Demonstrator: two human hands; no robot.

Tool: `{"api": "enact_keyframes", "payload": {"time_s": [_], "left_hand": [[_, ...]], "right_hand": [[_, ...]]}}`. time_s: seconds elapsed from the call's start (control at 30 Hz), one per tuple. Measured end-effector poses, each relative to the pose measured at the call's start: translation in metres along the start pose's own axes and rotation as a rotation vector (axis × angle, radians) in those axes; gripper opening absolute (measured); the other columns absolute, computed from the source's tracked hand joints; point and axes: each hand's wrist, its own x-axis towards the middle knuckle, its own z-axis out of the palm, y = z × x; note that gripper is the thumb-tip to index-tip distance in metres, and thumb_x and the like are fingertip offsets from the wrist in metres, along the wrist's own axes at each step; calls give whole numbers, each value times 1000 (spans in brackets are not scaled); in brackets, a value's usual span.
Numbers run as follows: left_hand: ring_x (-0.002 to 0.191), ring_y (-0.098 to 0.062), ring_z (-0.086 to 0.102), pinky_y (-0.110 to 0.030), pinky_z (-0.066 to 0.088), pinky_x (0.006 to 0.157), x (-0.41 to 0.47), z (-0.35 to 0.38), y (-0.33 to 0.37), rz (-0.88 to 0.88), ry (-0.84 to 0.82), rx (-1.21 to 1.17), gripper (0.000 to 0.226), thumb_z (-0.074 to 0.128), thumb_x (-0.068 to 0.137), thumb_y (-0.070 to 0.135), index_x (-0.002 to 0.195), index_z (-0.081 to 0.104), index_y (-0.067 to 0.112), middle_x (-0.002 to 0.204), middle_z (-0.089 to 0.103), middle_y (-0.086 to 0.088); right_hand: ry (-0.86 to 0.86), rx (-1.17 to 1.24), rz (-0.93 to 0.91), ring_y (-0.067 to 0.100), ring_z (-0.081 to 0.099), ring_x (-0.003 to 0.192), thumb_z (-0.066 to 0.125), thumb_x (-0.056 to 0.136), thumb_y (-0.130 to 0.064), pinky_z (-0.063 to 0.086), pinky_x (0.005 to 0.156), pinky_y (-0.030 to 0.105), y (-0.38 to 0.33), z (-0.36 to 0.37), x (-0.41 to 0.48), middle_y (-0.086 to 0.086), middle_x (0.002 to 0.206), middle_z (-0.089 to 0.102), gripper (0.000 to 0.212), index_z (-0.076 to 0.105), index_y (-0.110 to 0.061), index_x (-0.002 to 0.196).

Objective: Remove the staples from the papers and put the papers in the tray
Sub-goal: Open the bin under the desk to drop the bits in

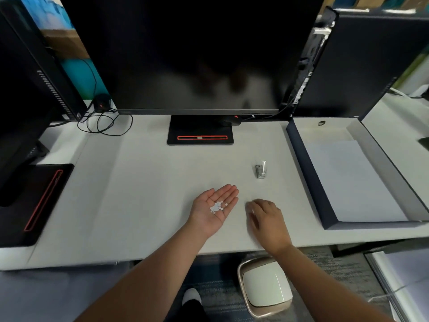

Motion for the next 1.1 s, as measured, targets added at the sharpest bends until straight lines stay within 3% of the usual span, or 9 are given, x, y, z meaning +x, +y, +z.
{"api": "enact_keyframes", "payload": {"time_s": [0.13,0.27,0.43,0.57,0.7,0.87,1.1], "left_hand": [[98,-36,68,-44,56,87,-2,11,-40,-37,-19,3,43,38,99,17,96,69,-13,107,69,-26],[102,-34,65,-41,52,90,-11,16,-90,-86,-31,42,39,37,99,16,100,65,-11,102,71,-25],[86,-33,72,-41,58,78,-18,19,-142,-169,-57,94,39,39,99,17,98,67,-10,100,71,-23],[83,-32,73,-41,59,74,-20,5,-174,-246,-49,149,45,40,98,17,85,74,-10,98,72,-23],[85,-32,72,-41,58,76,-2,-27,-197,-294,38,194,38,40,99,17,96,68,-10,96,72,-23],[99,-34,65,-41,52,83,34,-68,-206,-313,136,232,36,38,101,17,109,61,-10,94,72,-24],[98,-35,65,-41,52,83,91,-110,-208,-328,129,350,35,39,100,17,101,62,-9,92,72,-24]], "right_hand": [[-80,41,-29,25,59,76,50,87,-22,49,69,34,21,-24,-11,4,86,67,22,69,-11,91],[-139,116,94,18,50,68,56,88,-19,38,61,27,40,-45,-44,4,73,60,17,63,-9,77],[-209,77,181,16,49,55,49,86,-33,40,52,29,74,-63,-103,-4,58,54,32,57,-13,62],[-401,110,343,21,61,73,52,87,-29,50,66,32,100,-55,-143,2,80,67,19,64,-15,82],[-553,140,500,24,63,94,55,86,-23,48,78,29,127,-20,-177,6,105,68,26,61,-15,110],[-678,140,615,24,60,101,55,87,-23,47,84,28,142,30,-208,9,116,61,32,56,-15,118],[-617,146,752,28,55,109,57,87,-21,47,90,32,159,90,-218,12,122,56,34,57,-12,120]]}}
